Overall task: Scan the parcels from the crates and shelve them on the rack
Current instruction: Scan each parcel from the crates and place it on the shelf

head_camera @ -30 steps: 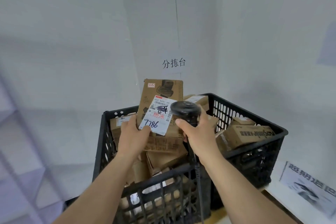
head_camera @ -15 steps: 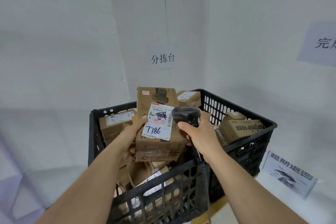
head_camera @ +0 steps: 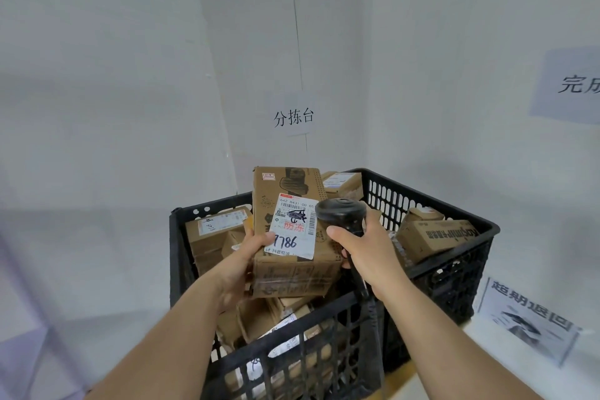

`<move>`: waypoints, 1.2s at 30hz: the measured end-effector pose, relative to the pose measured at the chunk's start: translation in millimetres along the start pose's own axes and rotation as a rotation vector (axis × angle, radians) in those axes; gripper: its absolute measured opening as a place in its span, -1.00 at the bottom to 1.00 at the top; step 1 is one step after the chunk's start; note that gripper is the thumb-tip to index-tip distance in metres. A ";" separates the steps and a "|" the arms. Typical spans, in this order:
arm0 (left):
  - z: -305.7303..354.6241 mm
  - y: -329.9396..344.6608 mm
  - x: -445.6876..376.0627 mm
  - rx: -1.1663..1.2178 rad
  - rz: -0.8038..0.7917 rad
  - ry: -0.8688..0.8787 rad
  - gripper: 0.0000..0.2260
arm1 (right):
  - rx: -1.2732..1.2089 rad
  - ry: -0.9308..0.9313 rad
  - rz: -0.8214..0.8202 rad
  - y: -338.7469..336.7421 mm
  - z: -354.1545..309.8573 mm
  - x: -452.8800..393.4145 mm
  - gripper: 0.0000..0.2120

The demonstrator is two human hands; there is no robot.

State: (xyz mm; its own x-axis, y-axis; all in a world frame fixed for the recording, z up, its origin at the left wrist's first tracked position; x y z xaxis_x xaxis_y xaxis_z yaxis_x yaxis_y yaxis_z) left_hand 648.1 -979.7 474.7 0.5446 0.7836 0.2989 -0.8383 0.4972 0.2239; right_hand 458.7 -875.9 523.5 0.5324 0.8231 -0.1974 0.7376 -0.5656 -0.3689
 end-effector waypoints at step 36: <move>161.8 68.8 42.5 -0.686 -0.264 0.484 -0.13 | 0.057 -0.344 -0.111 -68.2 -29.0 115.2 -0.16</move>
State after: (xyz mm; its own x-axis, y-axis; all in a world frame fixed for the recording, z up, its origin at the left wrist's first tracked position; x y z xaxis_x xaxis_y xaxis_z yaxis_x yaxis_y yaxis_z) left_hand 618.0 -972.5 652.9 0.7820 0.6062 -0.1448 -0.6028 0.6764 -0.4233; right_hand 481.8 -744.0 552.2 0.2729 0.8537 -0.4435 0.7536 -0.4762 -0.4530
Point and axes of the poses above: each hand's wrist, its own x-axis away from the middle knuckle, its own y-axis out of the palm, z = x × y, the point moved 7 cm from there along -x, towards the middle knuckle, and after that the axes turned 14 degrees about x, right-handed, at the moved point
